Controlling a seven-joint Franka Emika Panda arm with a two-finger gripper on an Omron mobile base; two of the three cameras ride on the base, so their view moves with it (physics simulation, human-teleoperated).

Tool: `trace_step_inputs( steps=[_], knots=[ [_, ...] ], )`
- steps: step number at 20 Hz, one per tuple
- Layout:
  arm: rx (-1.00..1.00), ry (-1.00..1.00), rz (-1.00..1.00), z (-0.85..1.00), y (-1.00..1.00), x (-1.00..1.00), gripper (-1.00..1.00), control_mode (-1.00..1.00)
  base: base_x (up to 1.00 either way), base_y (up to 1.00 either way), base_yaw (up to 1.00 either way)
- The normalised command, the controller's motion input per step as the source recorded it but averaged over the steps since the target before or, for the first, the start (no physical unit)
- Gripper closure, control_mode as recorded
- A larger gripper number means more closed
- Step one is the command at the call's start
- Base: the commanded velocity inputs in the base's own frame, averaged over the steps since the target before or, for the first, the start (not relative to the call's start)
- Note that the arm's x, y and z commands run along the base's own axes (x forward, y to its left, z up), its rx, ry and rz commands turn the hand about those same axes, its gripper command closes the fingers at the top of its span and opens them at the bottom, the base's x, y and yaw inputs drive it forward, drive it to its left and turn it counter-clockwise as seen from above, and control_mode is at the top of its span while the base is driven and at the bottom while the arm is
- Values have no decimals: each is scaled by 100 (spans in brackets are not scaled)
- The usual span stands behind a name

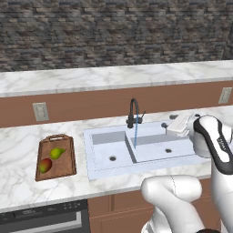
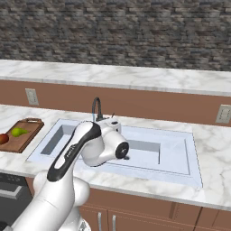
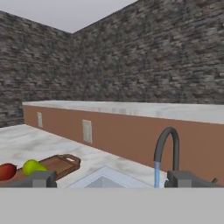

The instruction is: Pick the pear, mango from the sink and place them on the cutting board to airdry. Then turn off the sink faucet.

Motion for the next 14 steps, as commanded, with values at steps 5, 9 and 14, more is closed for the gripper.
trace_step_inputs(
  steps=[5,9,14],
  knots=[
    [0,0,0,-5,-3,22,-100,-100,0,0,0],
    [0,0,0,-9,0,29,-100,-100,0,0,0],
    [0,0,0,-13,0,21,-100,-100,0,0,0]
  ],
)
